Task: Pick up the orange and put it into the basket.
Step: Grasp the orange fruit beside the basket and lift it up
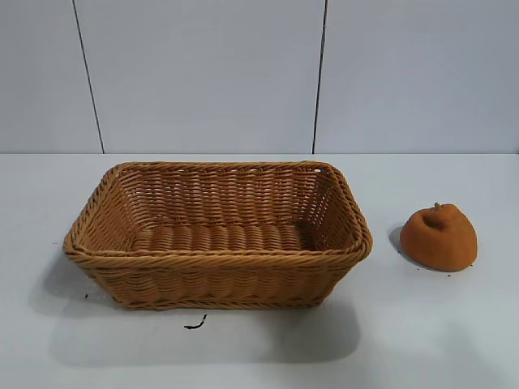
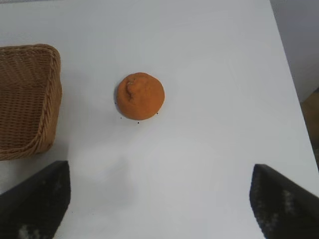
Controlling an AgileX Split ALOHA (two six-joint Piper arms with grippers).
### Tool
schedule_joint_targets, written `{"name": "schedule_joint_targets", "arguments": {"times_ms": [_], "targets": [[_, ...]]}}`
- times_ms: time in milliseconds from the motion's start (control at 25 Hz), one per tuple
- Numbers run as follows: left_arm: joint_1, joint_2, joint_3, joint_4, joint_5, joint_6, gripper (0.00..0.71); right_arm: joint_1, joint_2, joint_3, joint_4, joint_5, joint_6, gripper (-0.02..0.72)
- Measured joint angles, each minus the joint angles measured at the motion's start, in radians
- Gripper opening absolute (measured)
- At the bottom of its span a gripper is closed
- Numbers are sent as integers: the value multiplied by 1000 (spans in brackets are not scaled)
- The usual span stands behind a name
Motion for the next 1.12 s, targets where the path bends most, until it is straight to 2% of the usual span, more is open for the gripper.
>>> {"name": "schedule_joint_targets", "arguments": {"times_ms": [760, 1120], "targets": [[0, 0, 0, 0, 0, 0, 697, 0, 675, -334, 119, -27, -63, 674], [0, 0, 0, 0, 0, 0, 697, 62, 881, -412, 136, -60, -79, 674]]}}
